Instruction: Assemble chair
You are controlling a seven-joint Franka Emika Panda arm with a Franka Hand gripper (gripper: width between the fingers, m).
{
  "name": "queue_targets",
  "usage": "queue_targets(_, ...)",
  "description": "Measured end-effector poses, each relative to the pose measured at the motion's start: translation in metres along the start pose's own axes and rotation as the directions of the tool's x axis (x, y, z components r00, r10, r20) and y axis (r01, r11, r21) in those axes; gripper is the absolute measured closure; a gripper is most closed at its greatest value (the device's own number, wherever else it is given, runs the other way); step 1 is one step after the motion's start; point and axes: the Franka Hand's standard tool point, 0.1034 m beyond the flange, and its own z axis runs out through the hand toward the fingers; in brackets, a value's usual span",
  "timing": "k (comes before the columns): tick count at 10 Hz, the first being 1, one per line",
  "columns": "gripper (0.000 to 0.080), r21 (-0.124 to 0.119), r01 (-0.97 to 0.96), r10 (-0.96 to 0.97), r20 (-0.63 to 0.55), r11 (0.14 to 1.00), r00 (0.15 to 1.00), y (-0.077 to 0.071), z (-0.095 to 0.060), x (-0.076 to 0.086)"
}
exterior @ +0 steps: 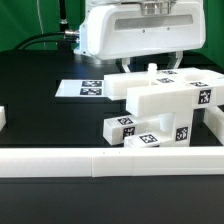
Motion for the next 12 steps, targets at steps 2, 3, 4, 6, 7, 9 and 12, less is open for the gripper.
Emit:
queue_targets(2, 0.0150, 0.021, -0.151, 0.150, 0.022, 0.988, 0.988, -0.032, -0.008, -0.015)
queue_targets(3, 0.0150, 0.023, -0.203, 0.202, 0.028, 0.979, 0.979, -0.048, -0.008, -0.015)
queue_targets(4, 0.0150, 0.022, -0.277, 0.276, 0.036, 0.961, 0.961, -0.065, -0.005, -0.012)
queue_targets(6, 0.0150, 0.021, -0.276, 0.275, 0.037, 0.961, 0.961, -0.071, -0.003, -0.009)
queue_targets(7, 0.0150, 0.021, -0.279, 0.278, 0.038, 0.960, 0.960, -0.070, -0.003, -0.009)
queue_targets(9, 0.0150, 0.020, -0.279, 0.278, 0.038, 0.960, 0.960, -0.070, -0.002, -0.009)
queue_targets(12, 0.0150, 0.019, -0.380, 0.378, 0.054, 0.925, 0.924, -0.095, 0.000, -0.014)
